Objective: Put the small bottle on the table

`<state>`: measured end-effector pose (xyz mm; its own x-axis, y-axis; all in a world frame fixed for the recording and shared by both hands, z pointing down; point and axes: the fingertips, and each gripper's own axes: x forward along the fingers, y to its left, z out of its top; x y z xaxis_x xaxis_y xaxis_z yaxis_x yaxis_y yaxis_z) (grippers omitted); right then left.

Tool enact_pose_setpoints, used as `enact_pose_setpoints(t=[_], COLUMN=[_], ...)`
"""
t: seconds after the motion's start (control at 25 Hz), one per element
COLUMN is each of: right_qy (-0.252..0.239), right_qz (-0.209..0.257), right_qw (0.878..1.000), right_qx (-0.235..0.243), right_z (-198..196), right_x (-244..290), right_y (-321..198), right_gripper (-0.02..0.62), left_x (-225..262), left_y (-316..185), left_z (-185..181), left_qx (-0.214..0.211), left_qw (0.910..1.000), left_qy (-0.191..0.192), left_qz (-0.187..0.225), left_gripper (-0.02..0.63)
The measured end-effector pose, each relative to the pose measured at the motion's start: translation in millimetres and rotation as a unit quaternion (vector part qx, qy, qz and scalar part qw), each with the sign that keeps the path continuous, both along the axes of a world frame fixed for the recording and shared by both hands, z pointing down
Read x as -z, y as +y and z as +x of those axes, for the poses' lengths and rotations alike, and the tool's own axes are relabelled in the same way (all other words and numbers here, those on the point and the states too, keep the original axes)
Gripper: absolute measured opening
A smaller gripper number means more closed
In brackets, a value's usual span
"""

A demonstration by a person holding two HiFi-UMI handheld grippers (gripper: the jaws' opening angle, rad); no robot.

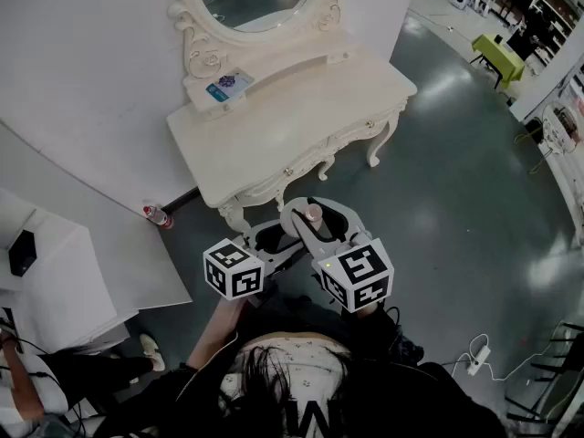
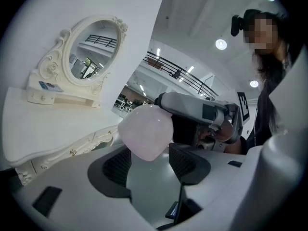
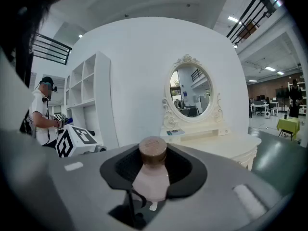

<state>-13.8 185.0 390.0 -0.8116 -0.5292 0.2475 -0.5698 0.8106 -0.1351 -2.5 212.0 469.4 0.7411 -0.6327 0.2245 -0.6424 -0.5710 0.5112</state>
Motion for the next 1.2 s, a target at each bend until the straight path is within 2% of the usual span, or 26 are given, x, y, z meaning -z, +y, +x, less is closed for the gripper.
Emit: enact_pose_setpoints(t=[0.8,1.2], right_qy=[-0.002,-0.007], right_qz=[-0.005,-0.007], right_qw=[1.0,1.0], right_qx=[-0.003,-0.014], right_z=[22.1,23.8], right_x=[-6.3,-6.7], right_y=[33.4,16.2], right_gripper=[0.141,0.141], left_x=[-6.0,-6.6], left_y=[34.6,18.1], left_z=[21.7,22.0], left_qx=[-0.006,-0.017], left_qw=[0.9999,0.9997], left_qy=[-0.004,-0.01], left_qz=[-0.007,-0.012], left_gripper=[0.23,0.23])
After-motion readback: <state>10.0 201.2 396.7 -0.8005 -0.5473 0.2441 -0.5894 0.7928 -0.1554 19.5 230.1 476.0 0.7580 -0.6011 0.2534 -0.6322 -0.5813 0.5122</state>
